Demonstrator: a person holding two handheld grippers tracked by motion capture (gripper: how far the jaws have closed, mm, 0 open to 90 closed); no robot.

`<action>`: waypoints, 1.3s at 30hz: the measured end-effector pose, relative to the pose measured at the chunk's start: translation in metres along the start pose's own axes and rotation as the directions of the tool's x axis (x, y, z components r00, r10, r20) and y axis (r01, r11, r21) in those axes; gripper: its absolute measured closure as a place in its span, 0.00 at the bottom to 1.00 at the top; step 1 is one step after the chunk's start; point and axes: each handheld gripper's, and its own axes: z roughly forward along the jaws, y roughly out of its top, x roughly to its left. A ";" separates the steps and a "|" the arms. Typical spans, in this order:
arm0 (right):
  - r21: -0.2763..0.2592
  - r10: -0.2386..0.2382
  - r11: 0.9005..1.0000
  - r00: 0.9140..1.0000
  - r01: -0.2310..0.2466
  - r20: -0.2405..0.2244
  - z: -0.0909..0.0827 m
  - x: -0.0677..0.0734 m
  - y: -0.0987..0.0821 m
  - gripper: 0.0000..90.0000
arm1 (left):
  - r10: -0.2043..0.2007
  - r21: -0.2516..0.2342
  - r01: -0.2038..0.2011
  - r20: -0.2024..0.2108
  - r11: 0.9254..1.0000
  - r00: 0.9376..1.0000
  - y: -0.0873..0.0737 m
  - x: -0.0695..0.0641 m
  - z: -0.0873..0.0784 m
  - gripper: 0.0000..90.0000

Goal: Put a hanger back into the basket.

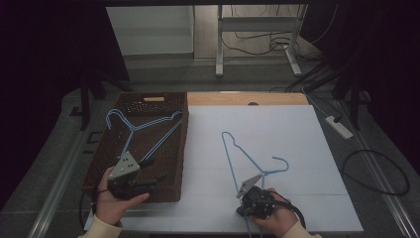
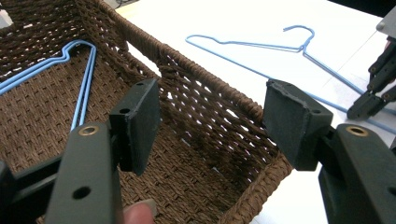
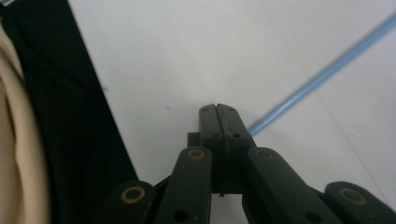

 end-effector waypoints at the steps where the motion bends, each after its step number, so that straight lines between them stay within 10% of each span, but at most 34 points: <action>1: 0.001 0.009 1.000 1.000 -0.009 0.012 -0.003 -0.003 -0.002 1.00 | -0.001 0.001 0.001 0.000 1.000 1.000 0.000 0.000 0.000 0.40; 5: 0.043 0.018 0.999 0.992 -0.023 0.122 -0.010 -0.015 -0.010 1.00 | -0.003 0.001 0.003 0.001 1.000 1.000 0.000 0.000 0.000 0.41; 6: 0.006 0.055 0.998 0.997 -0.055 0.047 -0.013 -0.023 -0.016 1.00 | -0.001 0.000 0.001 0.000 1.000 1.000 0.000 0.000 0.000 0.40; 15: -0.030 0.153 0.988 0.978 -0.150 0.143 -0.025 -0.044 -0.029 1.00 | -0.001 0.003 0.001 0.002 1.000 1.000 0.000 0.000 0.002 0.41; 24: 0.004 0.135 0.990 0.975 -0.138 0.174 -0.024 -0.044 -0.028 1.00 | -0.001 0.004 0.001 0.003 1.000 1.000 -0.001 -0.001 0.002 0.41; 39: -0.038 0.228 0.974 0.945 -0.225 0.235 -0.039 -0.087 -0.046 1.00 | -0.002 0.009 0.002 0.003 1.000 1.000 -0.001 0.000 0.004 0.41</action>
